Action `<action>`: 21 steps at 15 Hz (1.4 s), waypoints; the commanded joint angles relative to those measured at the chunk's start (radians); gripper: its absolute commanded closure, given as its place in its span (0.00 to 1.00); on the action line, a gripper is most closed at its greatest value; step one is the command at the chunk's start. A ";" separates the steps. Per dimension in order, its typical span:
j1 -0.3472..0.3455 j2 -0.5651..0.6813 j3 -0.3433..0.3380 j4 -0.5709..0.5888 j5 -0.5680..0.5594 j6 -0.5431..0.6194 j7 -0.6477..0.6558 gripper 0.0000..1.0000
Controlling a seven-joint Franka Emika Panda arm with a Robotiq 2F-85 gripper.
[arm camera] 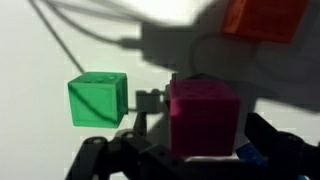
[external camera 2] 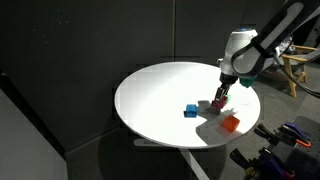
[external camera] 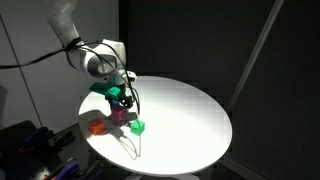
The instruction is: Put the pink block on the orange block
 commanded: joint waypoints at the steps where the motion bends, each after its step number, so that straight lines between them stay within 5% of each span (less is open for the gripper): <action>1: -0.001 0.020 0.006 0.039 -0.010 -0.012 0.002 0.00; 8: 0.008 0.046 0.008 0.070 -0.017 -0.019 0.010 0.00; 9: 0.011 0.050 0.004 0.072 -0.021 -0.019 0.018 0.21; 15: 0.021 0.069 -0.006 0.083 -0.029 -0.029 0.045 0.66; 21: 0.049 0.022 -0.025 0.067 -0.055 -0.077 0.108 0.68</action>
